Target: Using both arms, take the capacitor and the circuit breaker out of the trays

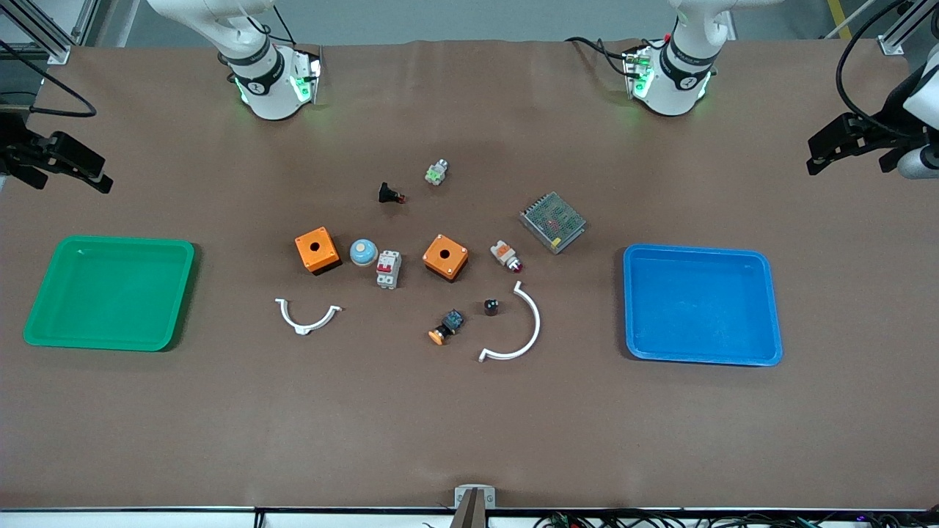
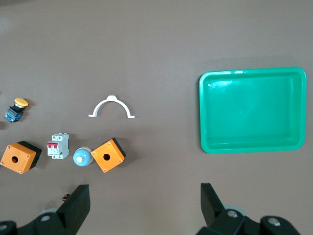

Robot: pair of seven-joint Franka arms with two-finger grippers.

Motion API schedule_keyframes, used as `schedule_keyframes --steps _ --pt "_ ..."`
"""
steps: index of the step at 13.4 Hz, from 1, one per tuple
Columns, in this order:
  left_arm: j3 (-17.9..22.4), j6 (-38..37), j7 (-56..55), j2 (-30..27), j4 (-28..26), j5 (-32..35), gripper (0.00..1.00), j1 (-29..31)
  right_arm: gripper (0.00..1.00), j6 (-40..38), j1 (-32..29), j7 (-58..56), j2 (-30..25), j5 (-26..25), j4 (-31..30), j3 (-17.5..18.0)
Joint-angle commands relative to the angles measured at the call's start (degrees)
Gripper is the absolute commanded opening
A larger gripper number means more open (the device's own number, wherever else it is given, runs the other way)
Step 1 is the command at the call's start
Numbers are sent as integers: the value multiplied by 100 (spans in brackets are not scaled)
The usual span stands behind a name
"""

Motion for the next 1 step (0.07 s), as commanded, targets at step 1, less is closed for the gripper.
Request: schedule_keyframes --steps 1 --pt "-8 -77 134 -10 97 -30 100 21 100 -102 -96 -33 70 -83 164 73"
